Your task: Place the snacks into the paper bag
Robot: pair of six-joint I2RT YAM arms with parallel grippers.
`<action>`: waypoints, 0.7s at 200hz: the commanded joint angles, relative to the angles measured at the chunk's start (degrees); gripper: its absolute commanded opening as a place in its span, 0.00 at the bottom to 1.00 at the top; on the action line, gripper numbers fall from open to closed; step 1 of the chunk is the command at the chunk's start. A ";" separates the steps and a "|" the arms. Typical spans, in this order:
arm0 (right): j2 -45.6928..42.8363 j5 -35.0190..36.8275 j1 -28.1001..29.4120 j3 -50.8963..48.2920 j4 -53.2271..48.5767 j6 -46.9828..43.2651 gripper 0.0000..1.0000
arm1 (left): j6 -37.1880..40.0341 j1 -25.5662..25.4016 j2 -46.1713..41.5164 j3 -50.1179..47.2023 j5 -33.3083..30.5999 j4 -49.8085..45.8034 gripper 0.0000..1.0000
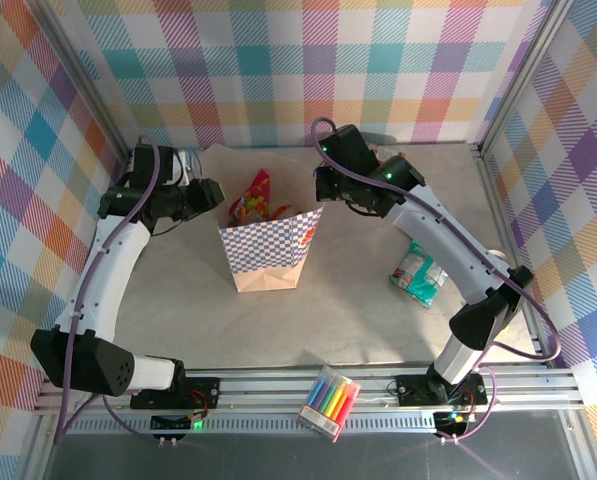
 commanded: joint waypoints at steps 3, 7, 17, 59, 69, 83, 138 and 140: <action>-2.69 1.05 -0.68 0.73 1.25 0.51 0.08 | -0.23 -0.52 0.97 2.69 -3.25 -4.62 0.44; -2.78 1.05 -0.66 0.70 1.13 0.50 0.09 | -0.22 -0.53 1.08 2.71 -3.45 -4.78 0.44; -2.96 1.05 -0.72 0.85 0.60 0.47 0.13 | -0.03 -0.65 1.23 2.51 -3.94 -4.97 0.43; -1.80 0.96 -0.77 3.30 -4.60 0.99 0.27 | 1.76 -0.72 2.28 2.69 -5.27 -4.18 0.40; -1.49 0.60 -0.89 4.23 -5.95 0.94 0.34 | 2.42 -0.69 2.82 3.13 -5.36 -4.33 0.40; -1.44 0.56 -0.85 5.37 -7.77 0.76 0.39 | 3.90 -0.75 3.51 4.30 -5.22 -5.19 0.39; -2.98 6.94 -5.31 6.18 -14.54 4.00 0.69 | 6.02 -0.71 5.20 6.62 -6.19 -5.59 0.38; -3.00 6.94 -5.66 6.11 -14.77 4.20 0.70 | 6.09 -0.72 5.32 6.68 -6.14 -5.59 0.37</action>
